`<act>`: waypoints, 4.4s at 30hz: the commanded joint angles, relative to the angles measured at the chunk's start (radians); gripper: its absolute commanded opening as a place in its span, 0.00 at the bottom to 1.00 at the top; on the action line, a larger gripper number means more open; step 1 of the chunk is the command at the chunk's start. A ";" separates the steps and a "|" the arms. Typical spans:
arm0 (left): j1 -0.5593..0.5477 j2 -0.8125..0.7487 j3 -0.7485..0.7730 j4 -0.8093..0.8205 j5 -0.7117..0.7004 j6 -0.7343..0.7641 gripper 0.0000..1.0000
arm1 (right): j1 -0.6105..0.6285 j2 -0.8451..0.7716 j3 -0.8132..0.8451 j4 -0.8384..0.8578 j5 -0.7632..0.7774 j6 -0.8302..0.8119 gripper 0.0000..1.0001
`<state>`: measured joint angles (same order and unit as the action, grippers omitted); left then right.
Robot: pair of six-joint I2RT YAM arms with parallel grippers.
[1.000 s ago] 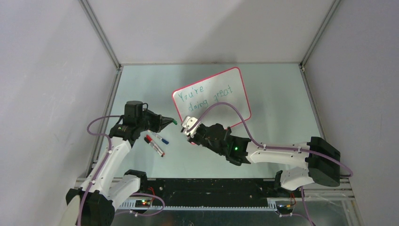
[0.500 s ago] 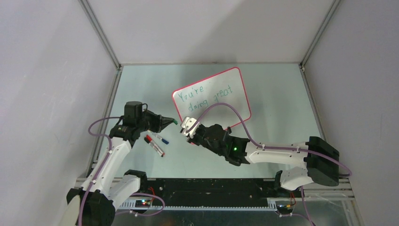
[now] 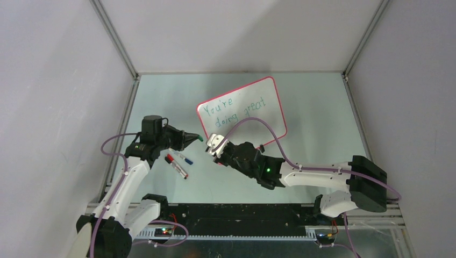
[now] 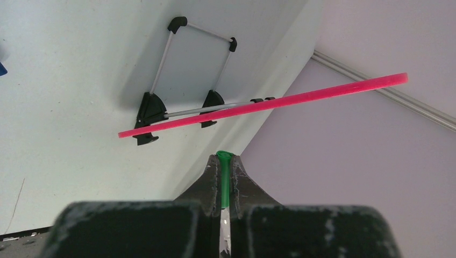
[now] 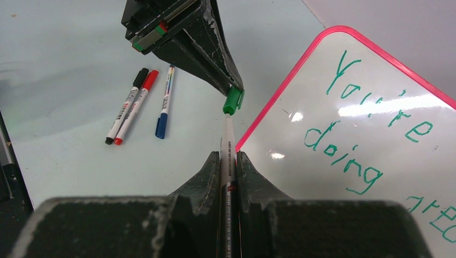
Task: Write a sentence on the whiteboard
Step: Close the whiteboard marker at the center of the board, then place the whiteboard marker at the center of the board.
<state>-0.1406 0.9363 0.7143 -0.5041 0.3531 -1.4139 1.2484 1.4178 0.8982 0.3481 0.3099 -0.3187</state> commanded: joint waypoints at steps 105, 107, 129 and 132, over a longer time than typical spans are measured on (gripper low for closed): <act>0.087 -0.073 -0.149 0.016 -0.408 0.439 0.86 | 0.030 0.398 0.454 -0.974 -0.083 0.398 0.00; 0.087 -0.076 -0.147 0.015 -0.412 0.442 0.86 | 0.024 0.378 0.455 -0.973 -0.096 0.397 0.00; 0.087 -0.168 -0.145 0.016 -0.452 0.507 0.85 | 0.040 0.365 0.433 -0.925 -0.055 0.428 0.00; 0.086 -0.179 -0.129 -0.008 -0.491 0.515 0.85 | 0.038 0.300 0.434 -0.834 -0.011 0.440 0.00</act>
<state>-0.0620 0.7792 0.5446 -0.4866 -0.0669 -0.9348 1.2896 1.7931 1.3331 -0.5919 0.2325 0.0952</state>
